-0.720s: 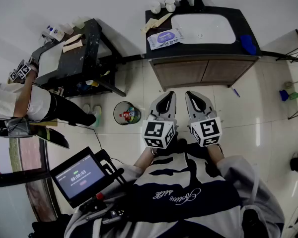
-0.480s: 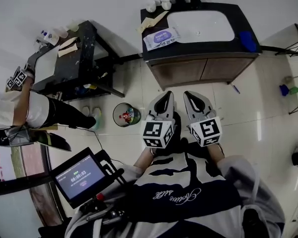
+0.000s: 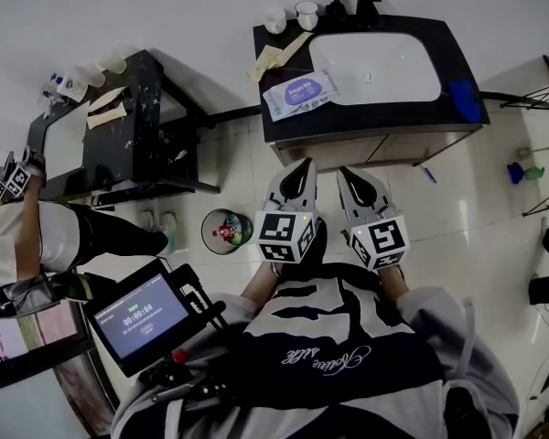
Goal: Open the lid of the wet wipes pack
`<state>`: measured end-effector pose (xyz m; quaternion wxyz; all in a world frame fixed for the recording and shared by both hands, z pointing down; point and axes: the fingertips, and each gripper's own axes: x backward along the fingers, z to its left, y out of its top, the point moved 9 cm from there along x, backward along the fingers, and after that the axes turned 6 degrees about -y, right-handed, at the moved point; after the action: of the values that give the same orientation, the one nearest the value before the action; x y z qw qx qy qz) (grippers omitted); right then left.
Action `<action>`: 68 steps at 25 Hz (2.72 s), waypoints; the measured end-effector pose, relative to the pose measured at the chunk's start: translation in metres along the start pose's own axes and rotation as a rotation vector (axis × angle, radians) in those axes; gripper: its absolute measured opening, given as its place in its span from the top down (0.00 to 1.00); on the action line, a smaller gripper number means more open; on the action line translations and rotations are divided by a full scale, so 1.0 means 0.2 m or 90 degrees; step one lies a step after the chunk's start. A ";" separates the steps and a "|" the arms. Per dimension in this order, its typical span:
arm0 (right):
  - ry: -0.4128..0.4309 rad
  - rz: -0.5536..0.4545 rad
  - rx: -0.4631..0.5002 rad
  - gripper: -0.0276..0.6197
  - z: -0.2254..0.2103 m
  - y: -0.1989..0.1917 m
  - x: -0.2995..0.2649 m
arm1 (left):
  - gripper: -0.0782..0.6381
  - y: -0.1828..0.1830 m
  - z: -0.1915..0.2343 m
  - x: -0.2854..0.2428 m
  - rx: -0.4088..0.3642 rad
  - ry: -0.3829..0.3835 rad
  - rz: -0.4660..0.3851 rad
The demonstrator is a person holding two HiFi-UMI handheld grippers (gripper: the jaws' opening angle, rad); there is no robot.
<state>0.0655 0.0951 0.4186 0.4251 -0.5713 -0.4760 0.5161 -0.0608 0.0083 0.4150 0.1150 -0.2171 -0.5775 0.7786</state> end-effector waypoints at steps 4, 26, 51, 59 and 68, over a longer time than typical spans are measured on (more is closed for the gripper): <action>-0.003 0.014 0.016 0.96 -0.01 0.04 -0.25 | 0.89 0.04 0.24 -0.17 0.024 -0.005 0.011; 0.022 0.117 0.018 0.96 -0.23 -0.03 -0.93 | 0.89 -0.18 0.86 -0.65 0.144 0.042 0.136; 0.400 0.334 0.326 0.96 -0.48 -0.21 -1.52 | 0.89 -0.36 1.00 -0.93 0.190 0.185 0.318; 0.500 0.338 0.585 0.86 -0.39 -0.20 -1.49 | 0.89 -0.32 0.97 -0.87 0.195 0.175 0.330; 0.606 0.307 0.798 0.87 -0.30 -0.24 -1.53 | 0.89 -0.34 1.00 -0.90 0.198 0.180 0.334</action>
<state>0.1163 -0.1973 0.5287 0.6992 -0.4720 0.2674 0.4657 -0.0022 -0.2180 0.5632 0.0217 -0.4443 -0.3546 0.8224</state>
